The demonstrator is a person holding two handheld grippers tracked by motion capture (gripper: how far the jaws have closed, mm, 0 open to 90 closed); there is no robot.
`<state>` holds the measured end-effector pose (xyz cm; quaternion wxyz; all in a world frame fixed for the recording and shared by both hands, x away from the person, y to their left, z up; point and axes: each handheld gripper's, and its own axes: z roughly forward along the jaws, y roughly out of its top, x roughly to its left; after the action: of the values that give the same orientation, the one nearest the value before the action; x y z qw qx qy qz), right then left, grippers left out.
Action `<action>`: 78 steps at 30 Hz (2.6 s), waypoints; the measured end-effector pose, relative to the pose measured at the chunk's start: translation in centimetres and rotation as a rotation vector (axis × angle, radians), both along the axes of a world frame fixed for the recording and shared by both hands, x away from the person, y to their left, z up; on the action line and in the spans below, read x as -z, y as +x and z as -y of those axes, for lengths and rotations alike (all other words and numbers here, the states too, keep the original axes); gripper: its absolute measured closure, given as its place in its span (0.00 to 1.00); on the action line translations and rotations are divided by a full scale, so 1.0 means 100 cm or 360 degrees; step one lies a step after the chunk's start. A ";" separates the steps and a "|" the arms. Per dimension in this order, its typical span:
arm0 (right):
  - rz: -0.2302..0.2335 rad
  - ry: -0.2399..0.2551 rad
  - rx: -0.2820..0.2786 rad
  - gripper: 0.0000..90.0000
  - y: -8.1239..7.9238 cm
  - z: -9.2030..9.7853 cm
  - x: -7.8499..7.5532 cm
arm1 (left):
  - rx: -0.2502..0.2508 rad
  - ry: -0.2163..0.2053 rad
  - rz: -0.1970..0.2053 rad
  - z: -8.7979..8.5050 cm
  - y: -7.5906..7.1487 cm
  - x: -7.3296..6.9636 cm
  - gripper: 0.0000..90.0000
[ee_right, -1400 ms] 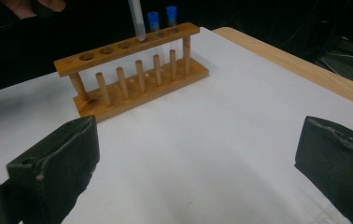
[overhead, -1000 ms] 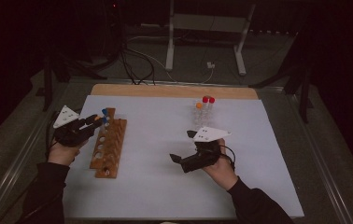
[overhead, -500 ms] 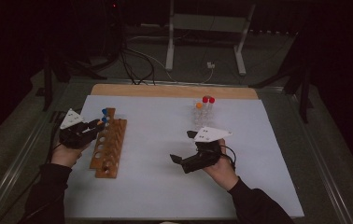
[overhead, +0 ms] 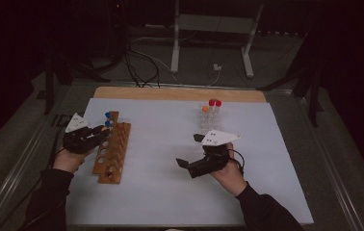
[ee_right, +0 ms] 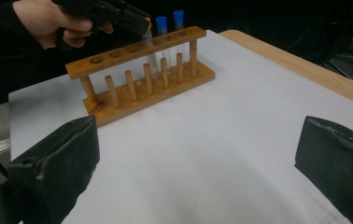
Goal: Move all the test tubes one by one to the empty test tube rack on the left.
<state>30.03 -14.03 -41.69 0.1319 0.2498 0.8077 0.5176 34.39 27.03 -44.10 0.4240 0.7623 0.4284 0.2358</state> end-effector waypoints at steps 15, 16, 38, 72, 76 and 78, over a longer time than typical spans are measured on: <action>0.0026 0.0039 0.0170 0.00 0.020 0.035 -0.016 | 0.0158 -0.0167 0.0174 0.019 -0.026 -0.040 0.05; 0.0026 0.0031 0.0198 0.00 0.024 0.039 -0.016 | 0.0180 -0.0185 0.0187 0.022 -0.028 -0.041 0.03; -0.0108 -0.0163 0.0547 0.42 0.111 0.050 0.034 | 0.0385 -0.0233 0.0197 0.055 -0.038 -0.046 0.02; -0.0131 -0.0271 0.0597 0.83 0.156 0.047 0.035 | 0.0394 -0.0199 0.0150 0.057 -0.035 -0.042 0.02; -0.0072 -0.0252 0.0592 0.83 0.149 0.049 0.020 | 0.0401 -0.0195 0.0154 0.058 -0.036 -0.043 0.02; -0.0029 -0.0246 0.0587 0.83 0.145 0.050 0.011 | 0.0407 -0.0201 0.0151 0.059 -0.036 -0.043 0.02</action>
<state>44.53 -18.98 -42.79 0.2361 0.3873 0.7867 0.4187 30.82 21.17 -39.82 0.5174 0.7705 0.3213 0.1882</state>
